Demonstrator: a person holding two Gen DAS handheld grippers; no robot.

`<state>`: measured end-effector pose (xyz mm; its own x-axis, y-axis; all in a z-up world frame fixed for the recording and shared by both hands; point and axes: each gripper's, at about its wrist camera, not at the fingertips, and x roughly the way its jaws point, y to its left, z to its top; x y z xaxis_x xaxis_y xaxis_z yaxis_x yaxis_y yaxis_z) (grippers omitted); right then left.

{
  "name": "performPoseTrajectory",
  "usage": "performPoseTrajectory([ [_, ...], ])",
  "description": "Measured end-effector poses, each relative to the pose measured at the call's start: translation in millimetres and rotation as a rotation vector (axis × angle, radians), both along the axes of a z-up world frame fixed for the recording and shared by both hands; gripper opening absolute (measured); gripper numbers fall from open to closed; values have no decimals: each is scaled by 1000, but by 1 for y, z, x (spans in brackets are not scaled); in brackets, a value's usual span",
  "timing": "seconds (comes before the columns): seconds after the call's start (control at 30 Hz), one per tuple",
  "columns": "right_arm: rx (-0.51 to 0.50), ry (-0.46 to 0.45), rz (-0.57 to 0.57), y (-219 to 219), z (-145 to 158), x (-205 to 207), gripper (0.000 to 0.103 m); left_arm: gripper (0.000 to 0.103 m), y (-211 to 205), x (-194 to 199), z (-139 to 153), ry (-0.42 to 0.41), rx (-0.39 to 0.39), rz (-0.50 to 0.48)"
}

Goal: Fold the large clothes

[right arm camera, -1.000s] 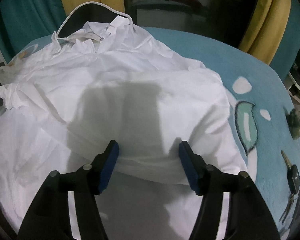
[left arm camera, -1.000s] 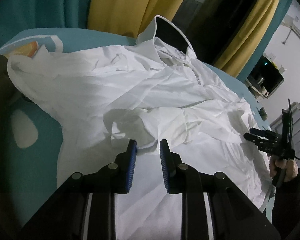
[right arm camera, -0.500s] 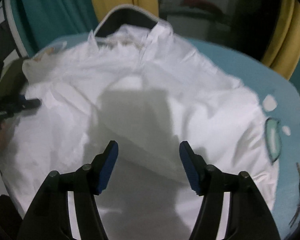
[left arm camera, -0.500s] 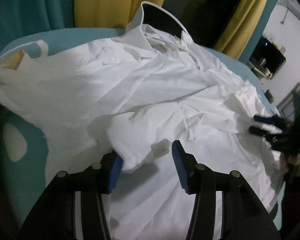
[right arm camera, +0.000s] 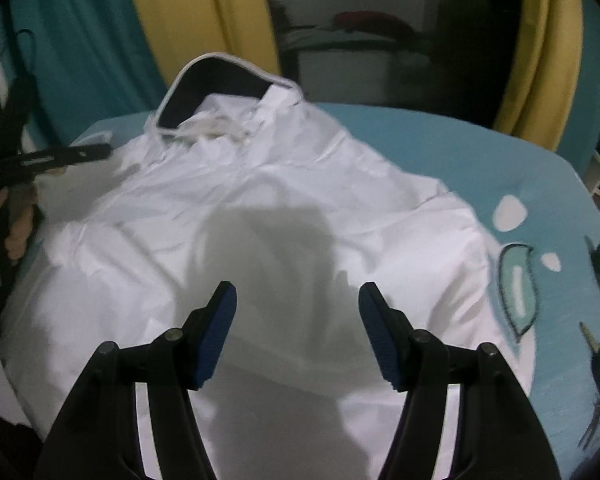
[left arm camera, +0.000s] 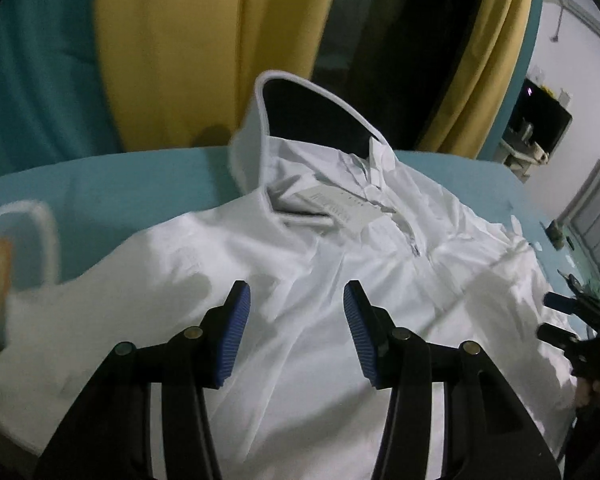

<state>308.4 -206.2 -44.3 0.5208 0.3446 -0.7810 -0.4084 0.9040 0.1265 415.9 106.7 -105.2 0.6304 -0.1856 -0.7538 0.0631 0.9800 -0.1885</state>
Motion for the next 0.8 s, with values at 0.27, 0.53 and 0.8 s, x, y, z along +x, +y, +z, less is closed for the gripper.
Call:
performPoseTrajectory([
  [0.27, 26, 3, -60, -21, 2, 7, 64, 50, -8, 49, -45, 56, 143, 8],
  [0.53, 32, 14, -101, -32, -2, 9, 64, 4, 25, 31, -30, -10, 85, 84],
  [0.8, 47, -16, -103, -34, 10, -4, 64, 4, 30, -24, 43, -191, 37, 91],
])
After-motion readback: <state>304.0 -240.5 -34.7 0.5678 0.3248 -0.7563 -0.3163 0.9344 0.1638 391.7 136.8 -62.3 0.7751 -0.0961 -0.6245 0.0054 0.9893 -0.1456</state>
